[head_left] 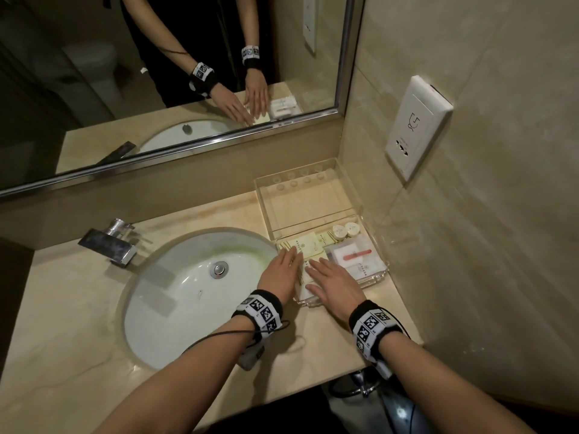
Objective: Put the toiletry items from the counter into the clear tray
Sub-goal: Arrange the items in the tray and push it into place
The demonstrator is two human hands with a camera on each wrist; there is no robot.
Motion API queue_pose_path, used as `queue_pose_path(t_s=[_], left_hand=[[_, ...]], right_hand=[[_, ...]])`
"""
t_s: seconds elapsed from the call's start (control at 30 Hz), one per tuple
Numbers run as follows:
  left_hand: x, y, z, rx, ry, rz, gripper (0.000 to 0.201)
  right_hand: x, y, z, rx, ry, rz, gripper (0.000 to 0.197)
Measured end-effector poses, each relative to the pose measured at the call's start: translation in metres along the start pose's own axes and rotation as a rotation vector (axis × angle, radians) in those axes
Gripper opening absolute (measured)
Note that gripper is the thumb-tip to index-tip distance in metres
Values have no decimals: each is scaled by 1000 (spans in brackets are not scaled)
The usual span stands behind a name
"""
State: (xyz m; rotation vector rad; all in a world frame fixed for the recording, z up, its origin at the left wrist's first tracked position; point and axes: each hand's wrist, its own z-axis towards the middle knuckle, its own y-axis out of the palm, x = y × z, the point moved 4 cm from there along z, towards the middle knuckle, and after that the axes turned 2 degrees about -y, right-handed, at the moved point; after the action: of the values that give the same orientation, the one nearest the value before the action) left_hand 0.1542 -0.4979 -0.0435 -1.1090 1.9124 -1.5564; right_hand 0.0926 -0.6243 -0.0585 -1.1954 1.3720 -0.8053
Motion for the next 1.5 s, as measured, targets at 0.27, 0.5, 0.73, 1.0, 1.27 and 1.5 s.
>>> queue_pose_path(t_s=[0.27,0.5,0.73,1.0,1.27,1.5], left_hand=[[-13,5,4,-80,50,63,78],[-13,-2,0,28,113,52,72],[-20,8,2,-40,116,177,70],[-19,6,4,88,151,60,57],[-45,-3,-9,226,-312,-667,9],[-23,18,-24,-216,-692,-1412,15]], right_hand=[[6,13,-7,-89,-17,-36,68],[6,4,-7,-60,-15,4,67],[9,4,-10,-79,-2,34,67],[10,3,-12,-16,-11,59,64],[46,-34,-43,402,418,538,22],[107,24,-63,225,1038,1042,35]])
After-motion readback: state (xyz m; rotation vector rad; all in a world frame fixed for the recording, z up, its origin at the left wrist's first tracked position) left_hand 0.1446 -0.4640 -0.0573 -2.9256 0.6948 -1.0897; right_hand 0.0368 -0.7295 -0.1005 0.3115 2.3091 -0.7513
